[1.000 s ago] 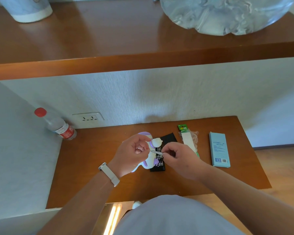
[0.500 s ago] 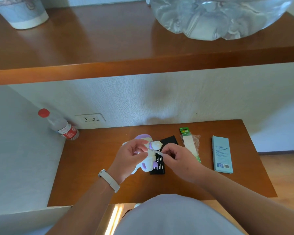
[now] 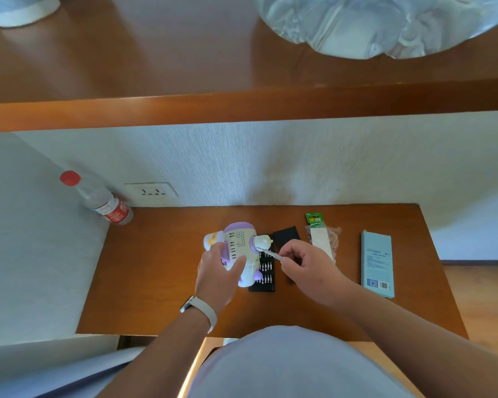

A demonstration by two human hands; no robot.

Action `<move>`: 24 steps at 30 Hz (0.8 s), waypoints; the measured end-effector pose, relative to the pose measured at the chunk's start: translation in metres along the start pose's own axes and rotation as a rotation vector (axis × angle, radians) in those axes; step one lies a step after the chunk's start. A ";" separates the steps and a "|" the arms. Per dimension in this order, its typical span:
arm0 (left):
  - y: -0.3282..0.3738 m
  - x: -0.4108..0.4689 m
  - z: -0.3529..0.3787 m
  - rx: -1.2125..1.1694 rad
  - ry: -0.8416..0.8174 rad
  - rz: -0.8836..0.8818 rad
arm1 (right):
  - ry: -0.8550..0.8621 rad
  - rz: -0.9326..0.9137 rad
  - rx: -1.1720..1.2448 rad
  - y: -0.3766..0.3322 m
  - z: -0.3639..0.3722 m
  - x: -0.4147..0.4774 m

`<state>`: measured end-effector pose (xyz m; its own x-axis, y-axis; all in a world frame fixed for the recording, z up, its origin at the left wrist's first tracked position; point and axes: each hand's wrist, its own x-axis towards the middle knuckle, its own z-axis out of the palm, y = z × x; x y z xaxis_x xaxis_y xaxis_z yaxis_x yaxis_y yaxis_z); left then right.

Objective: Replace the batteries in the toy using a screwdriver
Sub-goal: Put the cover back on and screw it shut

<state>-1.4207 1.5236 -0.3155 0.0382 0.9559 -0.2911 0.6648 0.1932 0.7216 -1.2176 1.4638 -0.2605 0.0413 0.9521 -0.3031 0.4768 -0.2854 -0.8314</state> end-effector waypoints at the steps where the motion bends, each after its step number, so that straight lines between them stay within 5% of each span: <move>1: 0.001 0.000 0.003 0.017 0.006 0.001 | -0.004 0.003 -0.001 0.000 -0.002 0.000; 24: 0.009 0.012 0.033 -0.105 0.111 -0.078 | -0.026 0.031 -0.017 0.038 -0.031 0.018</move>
<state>-1.3896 1.5295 -0.3336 -0.0973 0.9545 -0.2820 0.5805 0.2846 0.7629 -1.1712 1.4737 -0.2832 0.0339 0.9395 -0.3410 0.4904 -0.3129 -0.8134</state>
